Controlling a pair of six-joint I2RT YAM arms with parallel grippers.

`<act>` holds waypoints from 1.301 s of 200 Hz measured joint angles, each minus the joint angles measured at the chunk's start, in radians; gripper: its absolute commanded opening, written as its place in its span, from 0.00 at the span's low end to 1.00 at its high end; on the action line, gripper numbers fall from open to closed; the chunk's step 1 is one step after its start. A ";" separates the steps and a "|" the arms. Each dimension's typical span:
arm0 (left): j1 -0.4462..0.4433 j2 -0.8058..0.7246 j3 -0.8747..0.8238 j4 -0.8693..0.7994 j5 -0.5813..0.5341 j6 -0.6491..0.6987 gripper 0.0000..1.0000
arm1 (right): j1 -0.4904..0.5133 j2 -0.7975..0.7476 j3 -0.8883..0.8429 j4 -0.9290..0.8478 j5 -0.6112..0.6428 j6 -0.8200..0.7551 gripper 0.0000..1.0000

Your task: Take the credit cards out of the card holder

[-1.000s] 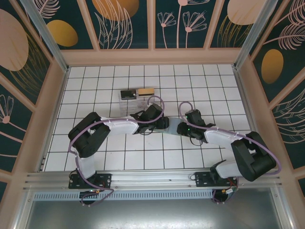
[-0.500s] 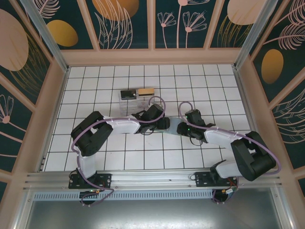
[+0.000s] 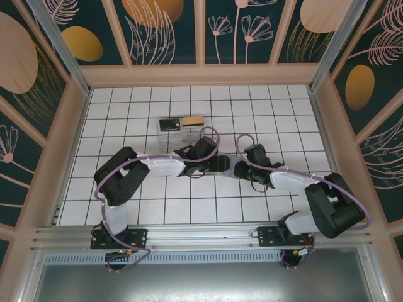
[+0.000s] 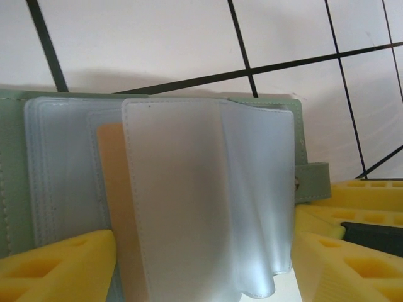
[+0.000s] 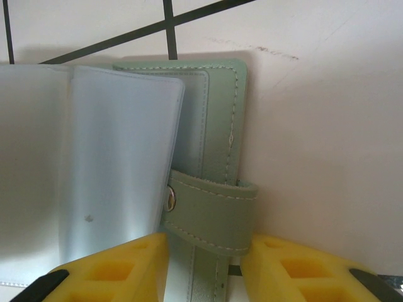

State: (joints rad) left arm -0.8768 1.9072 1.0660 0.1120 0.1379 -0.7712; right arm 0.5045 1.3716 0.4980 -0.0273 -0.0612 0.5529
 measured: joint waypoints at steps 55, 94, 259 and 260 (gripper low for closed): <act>0.001 0.000 0.000 0.018 0.024 0.001 0.91 | 0.000 0.000 -0.002 0.003 0.000 0.000 0.39; 0.001 -0.005 0.000 0.026 0.038 0.002 0.95 | 0.000 0.000 -0.002 0.003 0.000 0.000 0.39; -0.028 -0.012 0.043 0.116 0.190 -0.008 0.88 | -0.026 -0.135 -0.086 0.036 0.039 0.038 0.41; -0.028 -0.011 0.044 0.116 0.191 -0.008 0.88 | -0.027 -0.139 -0.088 0.035 0.040 0.038 0.41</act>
State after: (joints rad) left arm -0.9051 1.8961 1.1103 0.2283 0.3290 -0.7788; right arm 0.4778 1.2324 0.4103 0.0082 -0.0208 0.5911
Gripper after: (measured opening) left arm 0.885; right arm 0.409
